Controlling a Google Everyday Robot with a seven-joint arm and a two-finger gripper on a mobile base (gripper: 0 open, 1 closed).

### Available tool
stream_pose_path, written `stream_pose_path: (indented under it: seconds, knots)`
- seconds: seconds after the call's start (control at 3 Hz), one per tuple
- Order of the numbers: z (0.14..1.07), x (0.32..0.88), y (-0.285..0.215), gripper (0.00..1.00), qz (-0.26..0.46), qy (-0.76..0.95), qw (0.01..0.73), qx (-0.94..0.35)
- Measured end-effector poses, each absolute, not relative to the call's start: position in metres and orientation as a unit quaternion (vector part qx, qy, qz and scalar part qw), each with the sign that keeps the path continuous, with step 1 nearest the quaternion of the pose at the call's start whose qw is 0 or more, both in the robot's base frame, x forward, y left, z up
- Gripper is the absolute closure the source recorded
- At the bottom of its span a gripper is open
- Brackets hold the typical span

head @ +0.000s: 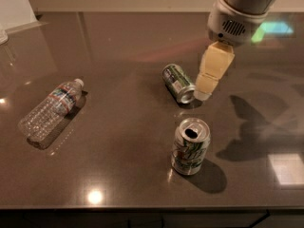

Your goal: Place green can upright

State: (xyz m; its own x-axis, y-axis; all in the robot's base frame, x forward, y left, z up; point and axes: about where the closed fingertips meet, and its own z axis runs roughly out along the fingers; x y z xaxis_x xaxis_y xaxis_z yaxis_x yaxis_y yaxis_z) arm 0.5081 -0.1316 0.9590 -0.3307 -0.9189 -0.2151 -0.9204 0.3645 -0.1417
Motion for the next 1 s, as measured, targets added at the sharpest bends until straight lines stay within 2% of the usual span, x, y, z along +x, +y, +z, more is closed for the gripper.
stream_pose_path:
  seconds: [0.33,1.0]
  knots:
    - [0.952,0.527,-0.114,0.0,0.007,0.844,0.127,-0.522]
    - [0.933,0.558,-0.113,0.0,-0.002,0.915,0.13,-0.383]
